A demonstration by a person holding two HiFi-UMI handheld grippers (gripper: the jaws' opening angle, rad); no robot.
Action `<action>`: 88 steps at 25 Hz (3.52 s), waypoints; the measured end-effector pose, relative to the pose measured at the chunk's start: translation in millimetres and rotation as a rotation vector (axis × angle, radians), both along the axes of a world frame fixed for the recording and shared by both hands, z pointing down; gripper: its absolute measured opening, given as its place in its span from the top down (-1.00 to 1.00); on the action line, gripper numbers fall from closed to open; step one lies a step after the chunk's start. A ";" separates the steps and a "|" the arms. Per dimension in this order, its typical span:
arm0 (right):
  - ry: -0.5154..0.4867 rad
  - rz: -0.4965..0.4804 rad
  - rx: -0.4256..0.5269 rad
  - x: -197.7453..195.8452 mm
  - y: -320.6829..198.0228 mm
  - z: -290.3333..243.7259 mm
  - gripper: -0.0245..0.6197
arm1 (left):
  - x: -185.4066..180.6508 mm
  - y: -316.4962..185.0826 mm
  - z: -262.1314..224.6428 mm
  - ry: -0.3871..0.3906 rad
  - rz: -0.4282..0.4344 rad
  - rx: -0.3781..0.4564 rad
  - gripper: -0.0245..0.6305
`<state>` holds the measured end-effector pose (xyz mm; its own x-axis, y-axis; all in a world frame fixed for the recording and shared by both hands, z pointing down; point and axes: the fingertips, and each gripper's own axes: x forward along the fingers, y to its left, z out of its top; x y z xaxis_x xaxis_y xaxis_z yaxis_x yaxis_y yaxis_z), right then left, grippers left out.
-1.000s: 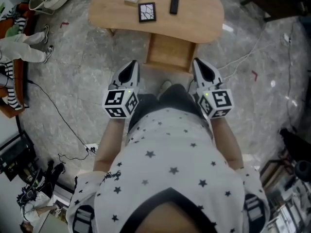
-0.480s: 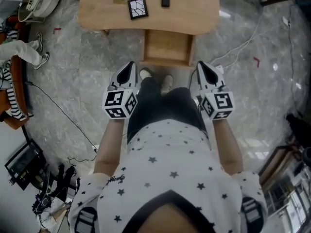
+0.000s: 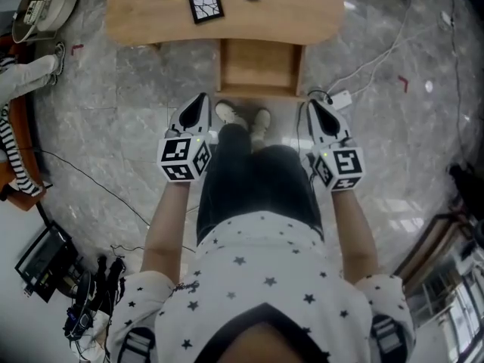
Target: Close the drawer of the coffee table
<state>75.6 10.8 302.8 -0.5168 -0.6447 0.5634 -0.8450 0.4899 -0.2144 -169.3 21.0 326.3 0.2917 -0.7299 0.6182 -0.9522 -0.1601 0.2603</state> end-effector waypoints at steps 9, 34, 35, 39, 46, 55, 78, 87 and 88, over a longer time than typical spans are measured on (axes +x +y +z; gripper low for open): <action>0.038 0.048 -0.054 16.0 -5.4 53.9 0.90 | -3.1 1.1 60.5 0.001 0.019 -0.071 0.90; 0.135 0.073 -0.215 54.9 1.4 229.6 0.90 | -8.3 25.6 234.6 -0.040 0.036 -0.268 0.90; 0.143 0.070 -0.222 55.3 3.7 235.9 0.90 | -8.3 27.1 239.6 -0.039 0.038 -0.274 0.89; 0.166 0.060 -0.247 57.2 9.8 259.4 0.90 | -7.5 31.4 258.4 -0.042 0.051 -0.295 0.89; 0.195 0.061 -0.285 62.2 15.5 295.9 0.90 | -8.3 36.3 292.1 -0.057 0.069 -0.337 0.89; 0.232 0.064 -0.338 70.8 24.2 331.0 0.90 | -17.5 44.2 327.5 -0.095 0.082 -0.400 0.89; 0.402 -0.103 -0.481 79.4 37.9 392.9 0.14 | -20.5 61.8 398.9 -0.284 0.334 -0.566 0.15; 0.454 -0.160 -0.517 81.0 38.2 415.9 0.10 | -17.0 52.6 414.9 -0.303 0.338 -0.579 0.15; 0.457 -0.169 -0.522 80.9 38.9 417.5 0.10 | -16.2 52.1 416.6 -0.309 0.343 -0.579 0.15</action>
